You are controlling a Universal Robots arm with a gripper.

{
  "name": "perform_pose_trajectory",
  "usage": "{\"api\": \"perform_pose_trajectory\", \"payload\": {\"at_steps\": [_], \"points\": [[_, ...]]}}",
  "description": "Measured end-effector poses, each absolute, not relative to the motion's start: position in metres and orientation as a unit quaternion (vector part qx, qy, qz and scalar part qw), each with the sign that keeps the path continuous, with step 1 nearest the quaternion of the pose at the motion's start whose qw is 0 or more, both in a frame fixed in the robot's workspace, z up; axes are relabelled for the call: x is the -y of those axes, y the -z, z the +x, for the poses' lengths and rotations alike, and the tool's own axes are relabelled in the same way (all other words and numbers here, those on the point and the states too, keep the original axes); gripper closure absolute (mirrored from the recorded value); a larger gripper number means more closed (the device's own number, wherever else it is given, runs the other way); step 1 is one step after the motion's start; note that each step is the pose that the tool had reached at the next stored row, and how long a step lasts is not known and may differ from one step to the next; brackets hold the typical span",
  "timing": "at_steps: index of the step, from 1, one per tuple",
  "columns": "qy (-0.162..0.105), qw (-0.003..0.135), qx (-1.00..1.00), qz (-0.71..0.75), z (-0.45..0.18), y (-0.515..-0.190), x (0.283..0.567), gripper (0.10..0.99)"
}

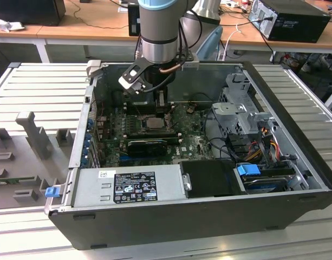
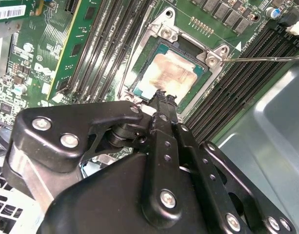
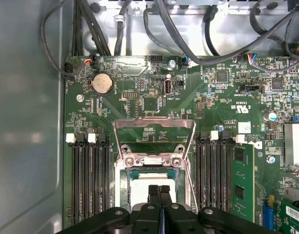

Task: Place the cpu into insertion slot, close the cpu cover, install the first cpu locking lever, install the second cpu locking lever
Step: 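Close the cpu cover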

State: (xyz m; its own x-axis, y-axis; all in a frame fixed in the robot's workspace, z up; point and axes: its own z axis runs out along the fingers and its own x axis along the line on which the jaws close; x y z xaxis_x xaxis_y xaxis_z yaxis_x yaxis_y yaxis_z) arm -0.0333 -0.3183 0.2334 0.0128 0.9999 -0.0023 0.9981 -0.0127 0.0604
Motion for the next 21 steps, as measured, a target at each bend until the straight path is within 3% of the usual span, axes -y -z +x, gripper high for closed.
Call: {"api": "perform_pose_trajectory", "payload": {"at_steps": [21], "points": [[-0.020, 0.022, -0.702, 0.711, -0.0333, -0.2350, 0.3183, 0.980]]}}
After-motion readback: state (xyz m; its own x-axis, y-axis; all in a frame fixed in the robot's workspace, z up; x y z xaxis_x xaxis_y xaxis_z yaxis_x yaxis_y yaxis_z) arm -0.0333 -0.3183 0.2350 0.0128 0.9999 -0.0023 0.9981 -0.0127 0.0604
